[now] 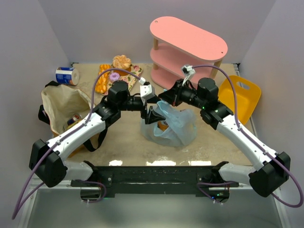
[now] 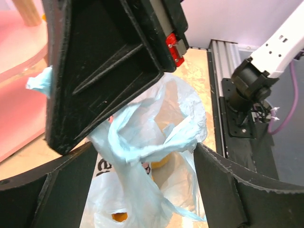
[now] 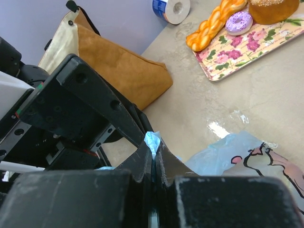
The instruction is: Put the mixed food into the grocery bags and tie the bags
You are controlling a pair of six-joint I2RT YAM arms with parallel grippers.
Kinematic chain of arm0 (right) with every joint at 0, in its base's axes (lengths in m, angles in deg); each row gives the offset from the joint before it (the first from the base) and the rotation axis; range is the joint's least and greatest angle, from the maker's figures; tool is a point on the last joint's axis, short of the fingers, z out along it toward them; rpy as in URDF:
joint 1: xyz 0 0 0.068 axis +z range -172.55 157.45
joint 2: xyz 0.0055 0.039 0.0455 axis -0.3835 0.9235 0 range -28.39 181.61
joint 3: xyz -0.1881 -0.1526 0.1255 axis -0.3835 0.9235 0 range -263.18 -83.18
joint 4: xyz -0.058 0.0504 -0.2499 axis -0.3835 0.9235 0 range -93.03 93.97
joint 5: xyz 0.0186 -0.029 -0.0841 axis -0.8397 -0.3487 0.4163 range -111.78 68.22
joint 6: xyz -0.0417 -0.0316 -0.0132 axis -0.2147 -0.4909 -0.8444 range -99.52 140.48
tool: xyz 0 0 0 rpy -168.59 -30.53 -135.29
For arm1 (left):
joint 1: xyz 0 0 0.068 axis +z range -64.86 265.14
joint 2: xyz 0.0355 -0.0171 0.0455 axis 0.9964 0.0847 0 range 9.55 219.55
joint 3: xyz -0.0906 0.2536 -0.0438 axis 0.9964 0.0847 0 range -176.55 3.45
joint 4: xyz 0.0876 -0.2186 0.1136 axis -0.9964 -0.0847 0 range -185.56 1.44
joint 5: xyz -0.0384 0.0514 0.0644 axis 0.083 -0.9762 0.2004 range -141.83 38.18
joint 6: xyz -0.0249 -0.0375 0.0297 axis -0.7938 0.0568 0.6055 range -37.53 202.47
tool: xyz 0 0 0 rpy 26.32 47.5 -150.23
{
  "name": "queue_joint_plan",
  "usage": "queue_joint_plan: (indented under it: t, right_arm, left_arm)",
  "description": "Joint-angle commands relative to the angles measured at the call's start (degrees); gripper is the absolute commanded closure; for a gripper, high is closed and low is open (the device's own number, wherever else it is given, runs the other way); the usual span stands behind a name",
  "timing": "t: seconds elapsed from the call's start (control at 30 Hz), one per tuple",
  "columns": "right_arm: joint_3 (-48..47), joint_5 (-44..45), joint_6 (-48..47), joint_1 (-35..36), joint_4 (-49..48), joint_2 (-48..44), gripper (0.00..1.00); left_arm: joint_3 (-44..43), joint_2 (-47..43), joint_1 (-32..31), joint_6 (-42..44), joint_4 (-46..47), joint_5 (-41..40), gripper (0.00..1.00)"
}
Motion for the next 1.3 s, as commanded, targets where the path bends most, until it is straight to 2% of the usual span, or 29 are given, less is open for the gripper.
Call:
queue_joint_plan:
  t: [0.0, 0.2, 0.3, 0.7, 1.0, 1.07, 1.17, 1.27]
  right_arm:
    - [-0.4, 1.3, 0.0, 0.1, -0.1, -1.2, 1.00]
    - [-0.5, 1.4, -0.1, 0.2, -0.1, -0.7, 1.00]
    - [-0.3, 1.7, -0.2, 0.1, -0.1, -0.9, 1.00]
    - [-0.4, 5.2, -2.4, 0.2, 4.7, -5.3, 1.00]
    - [2.1, 4.1, -2.3, 0.1, 3.3, -8.7, 1.00]
    - [2.5, 2.9, -2.4, 0.2, 3.3, -8.9, 1.00]
    - [4.5, 1.4, -2.5, 0.9, 2.3, -10.3, 1.00]
    - [6.1, 0.7, -3.3, 2.3, 2.0, -12.4, 1.00]
  left_arm:
    - [-2.9, 1.3, 0.1, -1.7, 1.3, 5.3, 0.12]
    - [-2.2, 2.1, 0.1, -7.0, 6.7, 6.4, 0.12]
    - [-2.0, 2.9, 0.1, -9.0, 8.9, 7.0, 0.16]
    - [-0.3, 4.3, 1.6, -9.5, 9.8, 4.2, 0.70]
    - [0.1, 7.4, 1.8, -12.1, 11.7, 7.0, 0.71]
    - [0.5, 7.6, 2.0, -12.7, 12.4, 6.9, 0.76]
    - [1.6, 7.9, 2.2, -15.1, 15.4, 6.6, 0.97]
    - [2.2, 8.4, 2.3, -16.5, 17.0, 6.2, 1.00]
